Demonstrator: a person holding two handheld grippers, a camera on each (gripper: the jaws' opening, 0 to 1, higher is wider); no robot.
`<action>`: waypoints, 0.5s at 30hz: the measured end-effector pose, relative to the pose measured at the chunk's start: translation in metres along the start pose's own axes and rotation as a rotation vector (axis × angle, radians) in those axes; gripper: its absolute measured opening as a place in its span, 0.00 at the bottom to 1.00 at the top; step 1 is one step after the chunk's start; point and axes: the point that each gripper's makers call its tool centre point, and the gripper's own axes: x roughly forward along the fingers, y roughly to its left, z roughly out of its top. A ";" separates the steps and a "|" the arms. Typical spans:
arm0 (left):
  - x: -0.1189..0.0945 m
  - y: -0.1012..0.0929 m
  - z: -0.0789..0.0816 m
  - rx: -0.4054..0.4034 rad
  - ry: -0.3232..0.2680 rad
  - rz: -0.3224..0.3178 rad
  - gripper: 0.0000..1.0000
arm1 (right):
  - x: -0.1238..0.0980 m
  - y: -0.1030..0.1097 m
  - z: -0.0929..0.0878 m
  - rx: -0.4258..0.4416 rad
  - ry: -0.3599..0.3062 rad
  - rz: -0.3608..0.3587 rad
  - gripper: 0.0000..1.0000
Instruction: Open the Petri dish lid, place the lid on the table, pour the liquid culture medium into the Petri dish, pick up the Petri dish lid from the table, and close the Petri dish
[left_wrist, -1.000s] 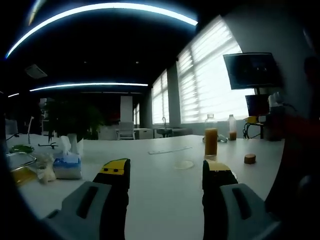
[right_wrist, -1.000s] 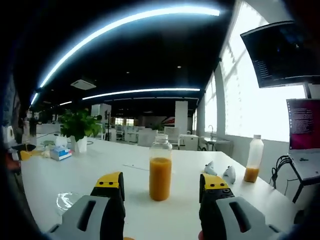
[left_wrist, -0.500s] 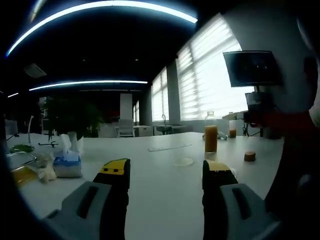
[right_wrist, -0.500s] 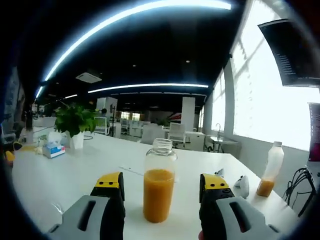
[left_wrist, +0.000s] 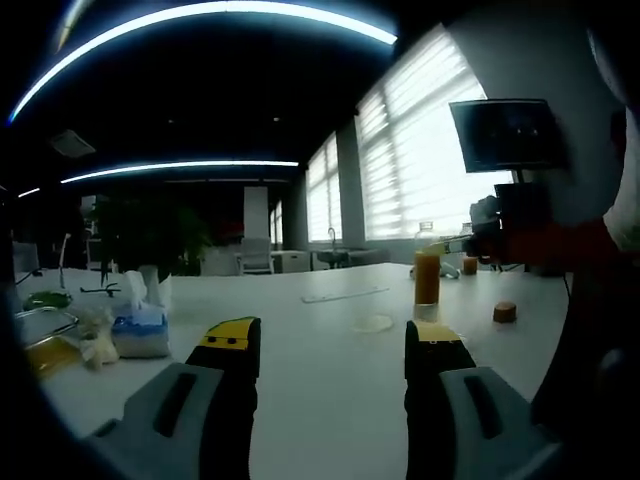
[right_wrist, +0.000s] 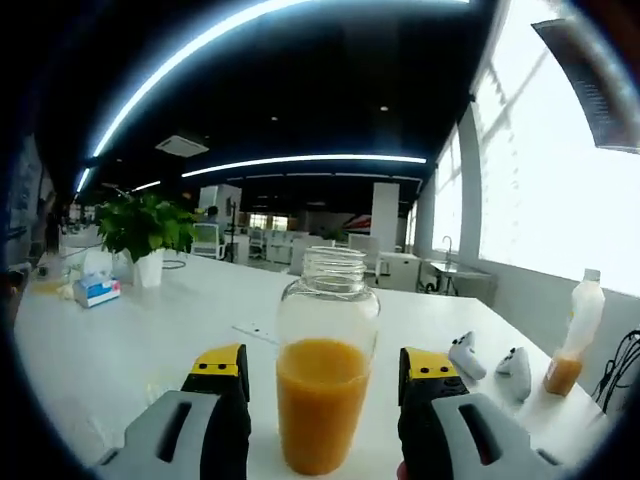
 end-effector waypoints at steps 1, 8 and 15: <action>0.000 0.001 0.000 0.000 0.000 0.001 0.50 | 0.002 0.001 -0.002 0.003 0.002 0.001 0.54; 0.000 0.001 -0.003 -0.004 0.006 0.002 0.50 | 0.014 0.003 -0.015 0.007 0.025 -0.017 0.49; -0.002 0.003 -0.002 -0.006 0.001 0.013 0.50 | 0.020 0.002 -0.019 0.016 0.024 -0.029 0.47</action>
